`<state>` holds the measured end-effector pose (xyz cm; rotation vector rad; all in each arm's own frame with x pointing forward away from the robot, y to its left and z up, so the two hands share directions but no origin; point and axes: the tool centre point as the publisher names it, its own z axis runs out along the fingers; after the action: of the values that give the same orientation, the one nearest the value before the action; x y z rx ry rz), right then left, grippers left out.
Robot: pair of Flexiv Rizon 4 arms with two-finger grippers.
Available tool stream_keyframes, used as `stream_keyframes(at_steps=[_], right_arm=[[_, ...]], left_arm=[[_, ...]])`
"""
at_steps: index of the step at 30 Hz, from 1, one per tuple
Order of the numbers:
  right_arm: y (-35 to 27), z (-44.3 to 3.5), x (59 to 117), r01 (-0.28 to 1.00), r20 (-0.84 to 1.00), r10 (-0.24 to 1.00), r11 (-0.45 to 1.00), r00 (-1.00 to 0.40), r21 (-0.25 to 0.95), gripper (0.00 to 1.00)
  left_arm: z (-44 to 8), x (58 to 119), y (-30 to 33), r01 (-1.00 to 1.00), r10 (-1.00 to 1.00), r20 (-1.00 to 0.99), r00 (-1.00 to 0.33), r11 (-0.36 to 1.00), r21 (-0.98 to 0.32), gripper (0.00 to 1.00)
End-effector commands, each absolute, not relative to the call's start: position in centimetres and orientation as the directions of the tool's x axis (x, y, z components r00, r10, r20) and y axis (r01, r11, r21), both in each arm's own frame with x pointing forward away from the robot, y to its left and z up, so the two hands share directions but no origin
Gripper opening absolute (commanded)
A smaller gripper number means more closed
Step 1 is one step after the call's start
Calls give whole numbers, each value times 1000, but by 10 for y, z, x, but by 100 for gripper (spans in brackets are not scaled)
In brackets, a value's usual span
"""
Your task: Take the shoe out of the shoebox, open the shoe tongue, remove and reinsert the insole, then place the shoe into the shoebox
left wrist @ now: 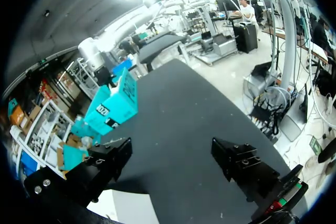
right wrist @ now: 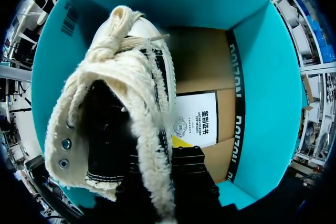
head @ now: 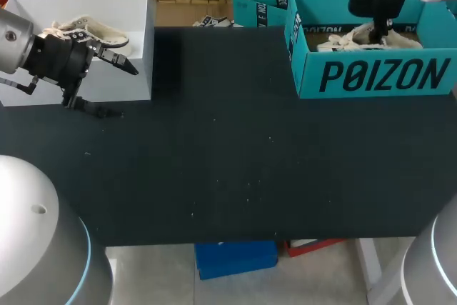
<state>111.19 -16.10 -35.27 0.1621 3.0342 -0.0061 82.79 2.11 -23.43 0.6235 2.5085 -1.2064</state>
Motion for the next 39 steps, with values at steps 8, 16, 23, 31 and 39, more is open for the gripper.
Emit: stream_keyframes(at_steps=[8, 16, 23, 31, 39], right_arm=[[-163, -372, 1125, 89, -82, 89, 996, -993, 3, 0], [-165, -386, 1127, 86, -64, 86, 996, -994, 5, 0], [-165, -388, 1127, 83, -40, 83, 997, -996, 6, 100], [-173, -372, 1129, 90, -46, 90, 996, -995, -9, 100], [-187, -325, 1132, 110, -96, 104, 992, -990, -65, 100]], left_arm=[[-235, 827, 21, 498, 254, -435, -864, 558, -663, 100], [-235, 827, 21, 498, 254, -435, -864, 558, -663, 100], [-235, 827, 21, 498, 254, -435, -864, 558, -663, 100], [-235, 827, 21, 498, 254, -435, -864, 558, -663, 100], [-235, 827, 21, 498, 254, -435, -864, 558, -663, 100]])
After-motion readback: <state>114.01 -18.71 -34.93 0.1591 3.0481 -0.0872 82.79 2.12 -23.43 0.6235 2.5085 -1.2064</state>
